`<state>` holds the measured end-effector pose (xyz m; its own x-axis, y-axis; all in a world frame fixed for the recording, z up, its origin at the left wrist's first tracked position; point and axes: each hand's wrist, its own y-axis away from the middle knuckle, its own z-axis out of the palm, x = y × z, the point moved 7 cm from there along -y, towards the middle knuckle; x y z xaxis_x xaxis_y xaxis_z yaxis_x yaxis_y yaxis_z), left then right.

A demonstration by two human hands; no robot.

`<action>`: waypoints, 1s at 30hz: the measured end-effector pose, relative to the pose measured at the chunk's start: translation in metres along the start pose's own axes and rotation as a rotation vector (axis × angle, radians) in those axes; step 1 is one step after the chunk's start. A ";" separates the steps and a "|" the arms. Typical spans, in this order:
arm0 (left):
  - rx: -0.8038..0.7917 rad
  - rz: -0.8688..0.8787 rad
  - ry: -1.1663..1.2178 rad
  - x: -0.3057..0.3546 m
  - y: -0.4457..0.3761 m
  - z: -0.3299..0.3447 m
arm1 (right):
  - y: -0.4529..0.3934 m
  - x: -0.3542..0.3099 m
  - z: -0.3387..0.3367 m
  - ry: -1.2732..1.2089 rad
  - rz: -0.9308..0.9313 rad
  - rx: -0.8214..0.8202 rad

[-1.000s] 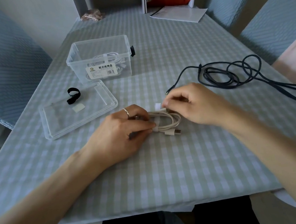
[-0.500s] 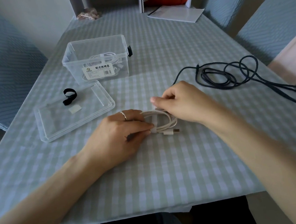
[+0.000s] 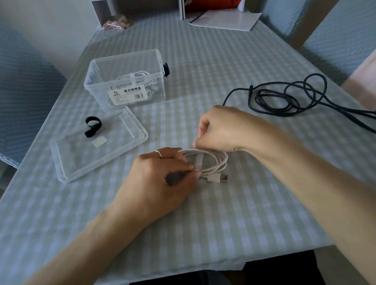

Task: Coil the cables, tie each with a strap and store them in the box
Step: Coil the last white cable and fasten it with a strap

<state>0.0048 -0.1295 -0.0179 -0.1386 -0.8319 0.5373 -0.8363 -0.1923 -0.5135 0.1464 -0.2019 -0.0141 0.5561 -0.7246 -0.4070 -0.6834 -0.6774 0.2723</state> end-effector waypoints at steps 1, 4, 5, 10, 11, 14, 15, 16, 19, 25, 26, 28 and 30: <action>0.003 -0.017 0.005 0.000 -0.001 0.001 | 0.000 -0.003 -0.001 0.032 0.003 -0.021; -0.007 -0.104 -0.018 0.000 -0.002 0.004 | -0.005 -0.011 -0.002 0.104 0.005 -0.080; -0.007 -0.136 -0.025 0.000 -0.002 0.005 | -0.005 -0.015 -0.002 0.137 -0.001 -0.106; -0.021 -0.177 -0.089 0.006 -0.002 0.007 | 0.000 -0.024 -0.007 0.270 -0.003 -0.133; -0.021 -0.190 -0.102 0.006 -0.002 0.007 | -0.001 -0.024 -0.007 0.280 0.003 -0.106; -0.018 -0.302 -0.073 0.002 0.000 0.007 | 0.002 -0.027 -0.008 0.275 0.020 -0.094; -0.017 -0.338 -0.058 0.001 0.001 0.008 | 0.003 -0.027 -0.007 0.276 0.023 -0.128; -0.014 -0.366 -0.049 0.000 0.003 0.008 | 0.005 -0.027 -0.007 0.258 0.028 -0.168; -0.012 -0.422 -0.046 0.001 0.004 0.007 | 0.002 -0.017 -0.004 0.046 0.073 -0.234; -0.001 -0.446 -0.006 0.002 0.003 0.007 | -0.003 -0.001 -0.001 -0.161 0.139 -0.257; 0.000 -0.420 -0.011 0.003 0.003 0.008 | -0.004 0.001 -0.001 -0.178 0.138 -0.266; 0.003 -0.342 -0.031 0.004 0.002 0.007 | -0.003 0.003 -0.002 -0.199 0.133 -0.280; -0.018 -0.276 -0.016 0.003 -0.001 0.006 | -0.001 0.002 -0.003 -0.202 0.110 -0.269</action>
<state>0.0083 -0.1356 -0.0200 0.1040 -0.7571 0.6450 -0.8506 -0.4038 -0.3368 0.1493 -0.2027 -0.0126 0.3627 -0.7736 -0.5196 -0.5701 -0.6253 0.5330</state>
